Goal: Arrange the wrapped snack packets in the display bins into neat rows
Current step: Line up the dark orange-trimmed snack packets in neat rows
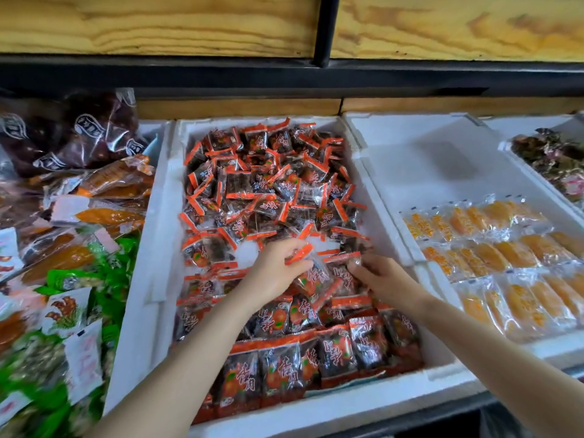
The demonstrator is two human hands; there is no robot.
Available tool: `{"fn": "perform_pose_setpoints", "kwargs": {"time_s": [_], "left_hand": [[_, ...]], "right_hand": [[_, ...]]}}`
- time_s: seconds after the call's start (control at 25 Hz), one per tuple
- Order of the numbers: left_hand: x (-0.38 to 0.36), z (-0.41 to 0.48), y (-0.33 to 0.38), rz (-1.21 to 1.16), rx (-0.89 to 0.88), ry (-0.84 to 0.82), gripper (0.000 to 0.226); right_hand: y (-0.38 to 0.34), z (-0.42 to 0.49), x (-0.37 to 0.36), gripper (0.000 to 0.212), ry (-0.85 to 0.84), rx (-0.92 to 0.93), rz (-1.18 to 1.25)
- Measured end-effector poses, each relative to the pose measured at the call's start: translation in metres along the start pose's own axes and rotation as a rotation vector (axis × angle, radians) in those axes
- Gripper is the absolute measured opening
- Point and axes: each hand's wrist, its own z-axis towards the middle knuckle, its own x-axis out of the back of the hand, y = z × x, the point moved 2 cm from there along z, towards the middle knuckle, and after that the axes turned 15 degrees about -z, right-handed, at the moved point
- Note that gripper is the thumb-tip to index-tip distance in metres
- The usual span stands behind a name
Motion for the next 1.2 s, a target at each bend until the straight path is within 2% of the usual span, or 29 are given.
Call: {"fn": "perform_pose_setpoints", "kwargs": {"time_s": [0.12,0.24,0.32,0.36,0.4,0.52,0.56,0.72,0.84,0.92,0.96,1.04,1.12,1.2], "left_hand": [[-0.009,-0.007,0.000,-0.026,0.044,-0.017,0.042],[-0.015,-0.018,0.002,-0.020,0.048,-0.070,0.038],[-0.021,-0.025,0.003,0.019,0.021,-0.118,0.032],[-0.026,-0.028,0.005,0.043,0.007,-0.130,0.030],[-0.031,-0.032,0.008,0.068,-0.001,-0.134,0.029],[-0.048,-0.038,0.013,0.115,0.001,-0.141,0.032],[-0.055,-0.039,0.014,0.122,0.007,-0.156,0.030],[-0.073,-0.039,0.013,0.111,0.030,-0.202,0.021],[-0.075,-0.039,0.011,0.126,0.045,-0.195,0.018],[-0.073,-0.041,0.012,0.138,0.038,-0.182,0.017],[-0.070,-0.043,0.014,0.141,0.027,-0.169,0.018],[-0.064,-0.045,0.016,0.112,0.024,-0.126,0.022],[-0.058,-0.048,0.018,0.035,0.036,-0.067,0.024],[-0.058,-0.052,0.021,-0.092,0.059,-0.021,0.021]], "right_hand": [[0.009,-0.013,0.003,0.030,-0.038,-0.039,0.083],[0.014,-0.030,0.005,0.012,-0.188,-0.049,0.282],[0.019,-0.041,0.007,0.007,-0.251,-0.015,0.273],[0.021,-0.044,0.011,0.003,-0.232,0.014,0.215],[0.022,-0.049,0.016,0.007,-0.183,0.048,0.115],[0.029,-0.055,0.030,0.008,-0.064,0.125,-0.304],[0.029,-0.058,0.034,0.008,-0.074,0.156,-0.406],[0.031,-0.065,0.034,0.035,-0.181,0.333,-0.656],[0.022,-0.068,0.034,0.032,-0.228,0.387,-0.846],[0.017,-0.068,0.033,0.028,-0.219,0.367,-0.877],[0.017,-0.069,0.035,0.026,-0.186,0.339,-0.833],[0.022,-0.067,0.045,0.017,-0.005,0.249,-0.626],[0.031,-0.069,0.059,0.008,0.215,0.090,-0.189],[0.038,-0.076,0.059,0.012,0.262,-0.076,0.318]]}}
